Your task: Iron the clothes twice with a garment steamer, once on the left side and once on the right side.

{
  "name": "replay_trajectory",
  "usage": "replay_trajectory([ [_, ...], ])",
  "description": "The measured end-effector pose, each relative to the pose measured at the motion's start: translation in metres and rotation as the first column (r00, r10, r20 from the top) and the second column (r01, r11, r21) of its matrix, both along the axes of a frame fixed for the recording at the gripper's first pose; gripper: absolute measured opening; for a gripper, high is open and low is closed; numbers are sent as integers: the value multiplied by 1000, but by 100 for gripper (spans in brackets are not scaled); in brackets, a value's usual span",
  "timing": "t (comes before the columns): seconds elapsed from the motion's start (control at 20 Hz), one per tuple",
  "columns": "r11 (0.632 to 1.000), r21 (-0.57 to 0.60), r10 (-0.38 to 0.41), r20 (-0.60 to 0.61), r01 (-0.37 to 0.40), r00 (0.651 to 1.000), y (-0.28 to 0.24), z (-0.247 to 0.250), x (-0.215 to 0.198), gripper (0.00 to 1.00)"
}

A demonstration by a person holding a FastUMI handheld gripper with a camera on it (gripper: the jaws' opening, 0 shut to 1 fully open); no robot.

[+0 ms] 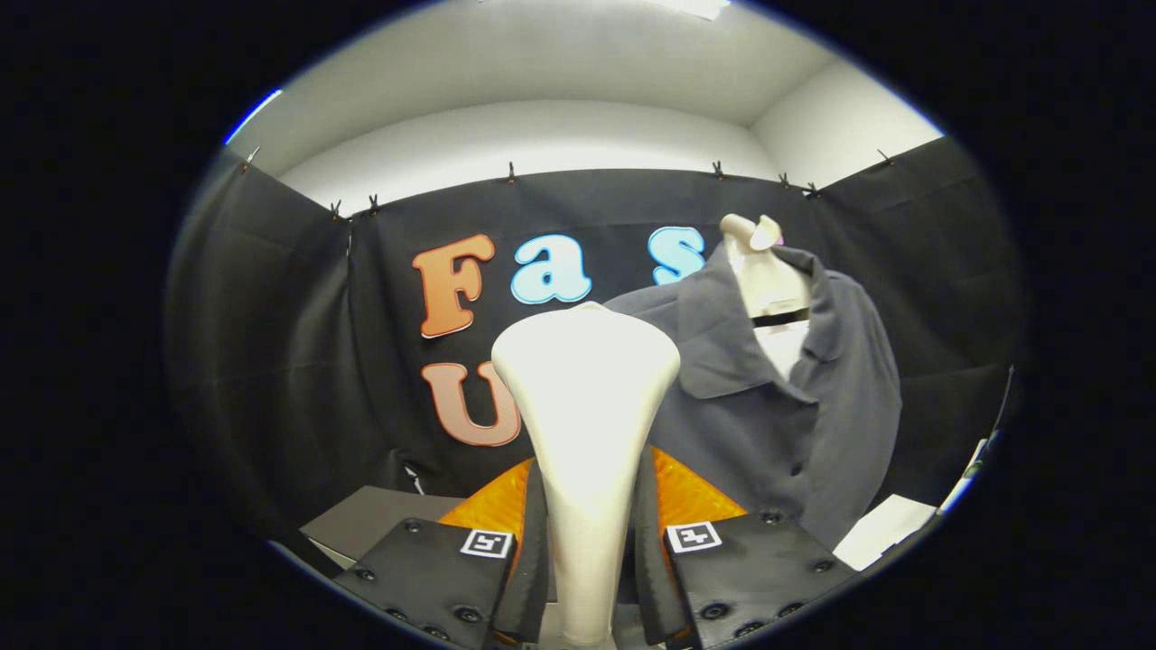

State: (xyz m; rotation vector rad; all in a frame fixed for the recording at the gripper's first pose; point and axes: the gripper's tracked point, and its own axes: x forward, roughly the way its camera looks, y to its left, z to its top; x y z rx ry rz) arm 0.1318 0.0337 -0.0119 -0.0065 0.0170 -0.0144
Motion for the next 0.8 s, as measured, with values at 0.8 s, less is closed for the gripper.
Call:
replay_trajectory([
  [0.8,995,-99,-3,30,6,1000,-123,0,49,48],
])
